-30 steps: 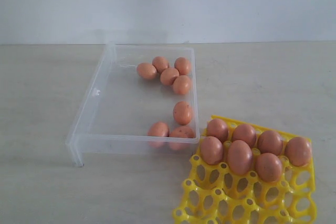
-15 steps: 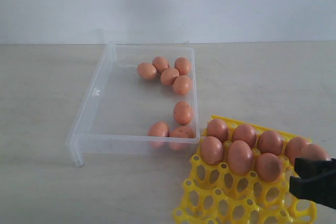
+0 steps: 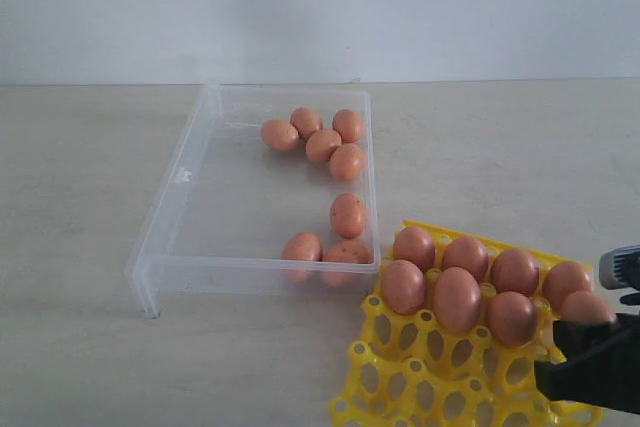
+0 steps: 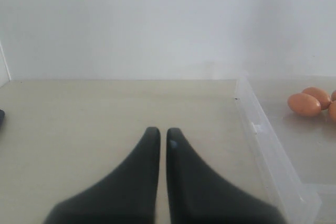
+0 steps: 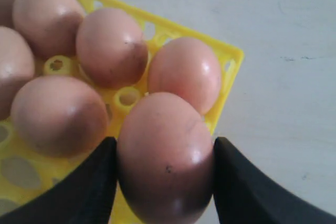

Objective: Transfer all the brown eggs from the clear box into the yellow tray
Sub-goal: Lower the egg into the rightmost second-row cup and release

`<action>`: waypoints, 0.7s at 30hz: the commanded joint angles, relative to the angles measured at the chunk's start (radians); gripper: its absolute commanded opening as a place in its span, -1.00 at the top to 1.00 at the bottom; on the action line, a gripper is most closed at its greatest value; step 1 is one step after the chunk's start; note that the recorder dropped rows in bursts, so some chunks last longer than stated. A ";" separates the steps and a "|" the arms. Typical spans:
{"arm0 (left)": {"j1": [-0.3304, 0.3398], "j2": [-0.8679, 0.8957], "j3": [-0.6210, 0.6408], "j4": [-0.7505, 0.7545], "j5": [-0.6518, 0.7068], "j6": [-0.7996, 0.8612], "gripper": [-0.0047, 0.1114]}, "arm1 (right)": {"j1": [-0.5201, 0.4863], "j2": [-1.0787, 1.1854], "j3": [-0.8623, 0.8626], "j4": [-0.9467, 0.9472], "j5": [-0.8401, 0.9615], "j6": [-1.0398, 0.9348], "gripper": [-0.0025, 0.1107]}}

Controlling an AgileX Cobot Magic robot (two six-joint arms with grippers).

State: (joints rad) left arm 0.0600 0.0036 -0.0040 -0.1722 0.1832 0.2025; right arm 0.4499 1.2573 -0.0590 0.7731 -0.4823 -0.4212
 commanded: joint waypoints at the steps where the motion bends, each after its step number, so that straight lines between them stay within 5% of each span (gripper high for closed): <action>1: -0.001 -0.004 0.004 0.002 -0.004 0.000 0.85 | 0.001 0.024 0.001 -0.170 -0.009 0.090 0.96; 13: -0.001 -0.004 0.004 0.002 -0.004 0.000 0.85 | 0.001 0.021 0.001 -0.227 -0.066 0.135 0.91; 21: -0.001 -0.004 0.004 0.002 -0.004 0.000 0.85 | 0.001 0.021 0.001 -0.227 -0.031 0.135 0.28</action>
State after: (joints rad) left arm 0.0600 0.0036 -0.0040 -0.1722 0.1832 0.2025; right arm 0.4499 1.2783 -0.0590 0.5541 -0.5261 -0.2870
